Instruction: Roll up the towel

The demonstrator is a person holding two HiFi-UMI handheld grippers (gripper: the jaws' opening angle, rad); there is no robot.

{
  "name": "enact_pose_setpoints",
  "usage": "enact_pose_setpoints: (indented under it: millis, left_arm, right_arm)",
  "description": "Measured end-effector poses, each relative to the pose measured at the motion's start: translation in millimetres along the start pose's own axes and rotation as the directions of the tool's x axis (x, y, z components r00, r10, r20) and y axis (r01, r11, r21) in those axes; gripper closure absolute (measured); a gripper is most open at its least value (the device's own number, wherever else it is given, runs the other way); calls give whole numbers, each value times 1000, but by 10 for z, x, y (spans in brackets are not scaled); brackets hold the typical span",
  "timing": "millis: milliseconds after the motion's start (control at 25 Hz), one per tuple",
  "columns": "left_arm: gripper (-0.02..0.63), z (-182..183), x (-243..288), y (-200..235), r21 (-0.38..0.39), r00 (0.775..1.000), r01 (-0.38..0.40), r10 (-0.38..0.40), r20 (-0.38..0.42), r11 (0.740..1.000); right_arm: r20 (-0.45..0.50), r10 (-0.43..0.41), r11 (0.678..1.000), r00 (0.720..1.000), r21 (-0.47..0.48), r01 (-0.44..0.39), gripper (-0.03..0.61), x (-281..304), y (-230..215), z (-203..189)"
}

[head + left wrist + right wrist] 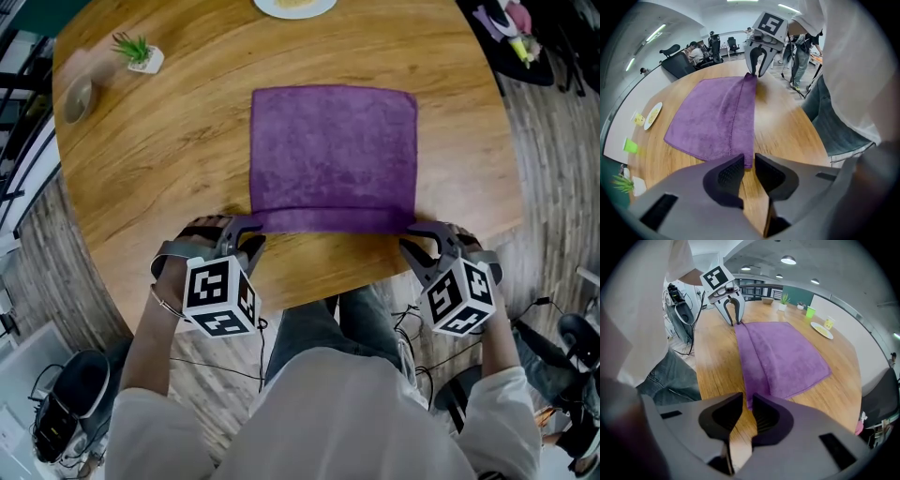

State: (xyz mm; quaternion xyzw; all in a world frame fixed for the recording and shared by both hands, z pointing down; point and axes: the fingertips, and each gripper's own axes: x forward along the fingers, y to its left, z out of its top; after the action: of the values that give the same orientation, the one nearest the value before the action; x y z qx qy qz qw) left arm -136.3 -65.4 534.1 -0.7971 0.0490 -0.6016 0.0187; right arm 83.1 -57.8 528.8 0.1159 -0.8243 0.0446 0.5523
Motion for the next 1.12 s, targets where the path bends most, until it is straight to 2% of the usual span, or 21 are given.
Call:
enact_pose_setpoints:
  millis: [320, 360, 640, 880, 1120]
  left_arm:
    - [546, 9, 31, 23, -15, 1000, -2, 3, 8, 1000]
    - [573, 9, 31, 38, -18, 1000, -10, 10, 10, 1000]
    - [595, 11, 8, -12, -43, 1000, -21, 21, 14, 999]
    - [595, -20, -103, -231, -85, 1000, 18, -16, 20, 996]
    - [595, 32, -244, -134, -129, 998, 46, -41, 37, 991]
  right_arm:
    - [-26, -18, 999, 1000, -40, 17, 551, 52, -39, -56]
    - [-25, -13, 999, 1000, -38, 12, 554, 53, -40, -54]
    - [-18, 4, 1000, 1000, -15, -4, 565, 40, 19, -66]
    - [-6, 60, 998, 998, 23, -60, 566, -70, 248, -62]
    - [23, 50, 997, 998, 65, -52, 566, -275, 139, 21]
